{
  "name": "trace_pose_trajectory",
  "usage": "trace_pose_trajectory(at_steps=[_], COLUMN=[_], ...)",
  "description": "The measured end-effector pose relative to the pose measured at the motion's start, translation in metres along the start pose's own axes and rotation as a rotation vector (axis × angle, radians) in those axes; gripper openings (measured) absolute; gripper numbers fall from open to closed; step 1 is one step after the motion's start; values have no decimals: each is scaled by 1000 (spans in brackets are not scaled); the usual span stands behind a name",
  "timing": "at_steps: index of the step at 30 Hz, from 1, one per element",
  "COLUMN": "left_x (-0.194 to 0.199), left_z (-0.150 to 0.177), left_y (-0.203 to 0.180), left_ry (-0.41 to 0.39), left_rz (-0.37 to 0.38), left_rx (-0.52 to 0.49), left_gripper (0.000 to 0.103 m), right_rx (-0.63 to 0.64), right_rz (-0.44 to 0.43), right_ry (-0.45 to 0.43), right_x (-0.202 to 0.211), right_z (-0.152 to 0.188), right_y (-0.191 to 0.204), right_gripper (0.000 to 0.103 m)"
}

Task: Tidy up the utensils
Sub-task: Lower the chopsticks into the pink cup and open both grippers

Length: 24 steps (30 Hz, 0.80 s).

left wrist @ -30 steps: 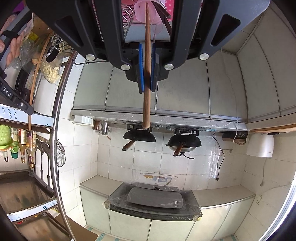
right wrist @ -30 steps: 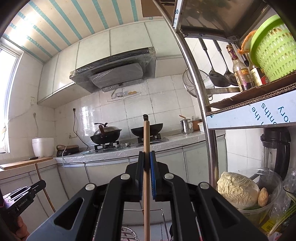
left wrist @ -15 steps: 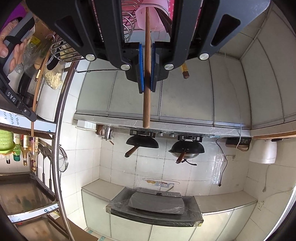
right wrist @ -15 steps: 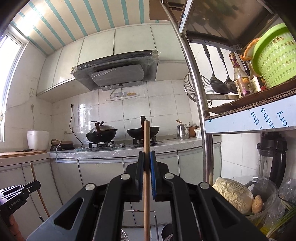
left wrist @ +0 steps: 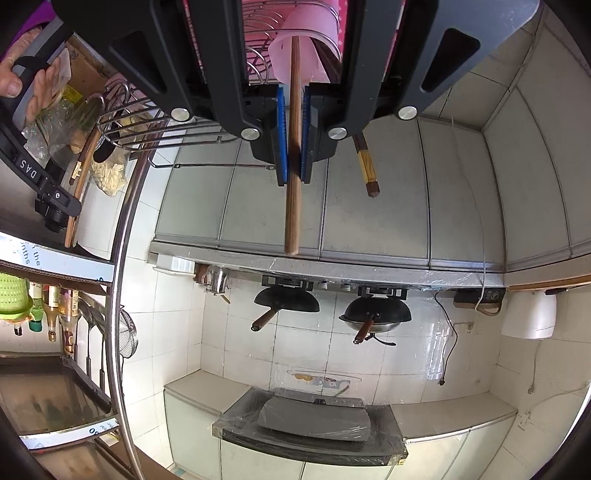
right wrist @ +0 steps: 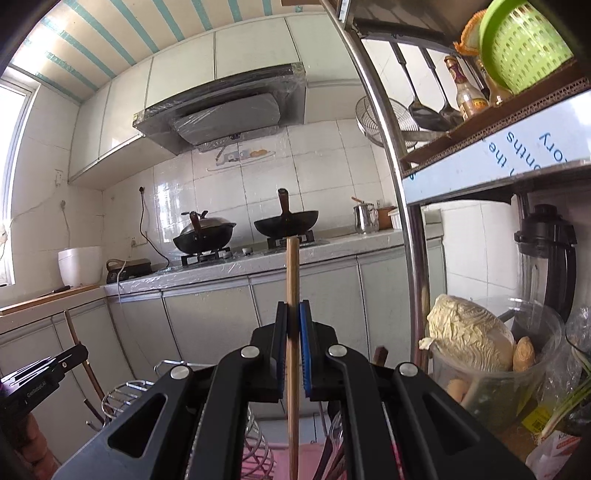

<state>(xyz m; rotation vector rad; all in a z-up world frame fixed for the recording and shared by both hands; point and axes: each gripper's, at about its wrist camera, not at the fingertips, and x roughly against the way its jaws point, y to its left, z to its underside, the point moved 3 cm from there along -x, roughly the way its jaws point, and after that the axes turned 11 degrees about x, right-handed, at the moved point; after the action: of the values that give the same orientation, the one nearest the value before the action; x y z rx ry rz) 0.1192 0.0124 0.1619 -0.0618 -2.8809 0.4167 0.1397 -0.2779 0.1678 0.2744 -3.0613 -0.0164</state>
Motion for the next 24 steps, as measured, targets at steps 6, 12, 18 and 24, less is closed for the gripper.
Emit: trace_pose_trajectory(at_steps=[6,12,18,24], left_x=[-7,-10,-9,4], left_z=[21,31,28,22], left_y=[2,2,-2,-5], left_ry=[68,88,120,99], left_rz=[-11,-18,-2,13], left_rx=[-1,-16,-14,-12], left_gripper=[6,6,7,41], right_rx=[4,-1,-20,-39], right_rz=[-19,-22,-36,-49], right_ry=[141,211,261,274], right_x=[-3,-5,-8,0], right_z=[34,50,52,49], right_y=[5,6,4,2], right_gripper=[7,7,8,37])
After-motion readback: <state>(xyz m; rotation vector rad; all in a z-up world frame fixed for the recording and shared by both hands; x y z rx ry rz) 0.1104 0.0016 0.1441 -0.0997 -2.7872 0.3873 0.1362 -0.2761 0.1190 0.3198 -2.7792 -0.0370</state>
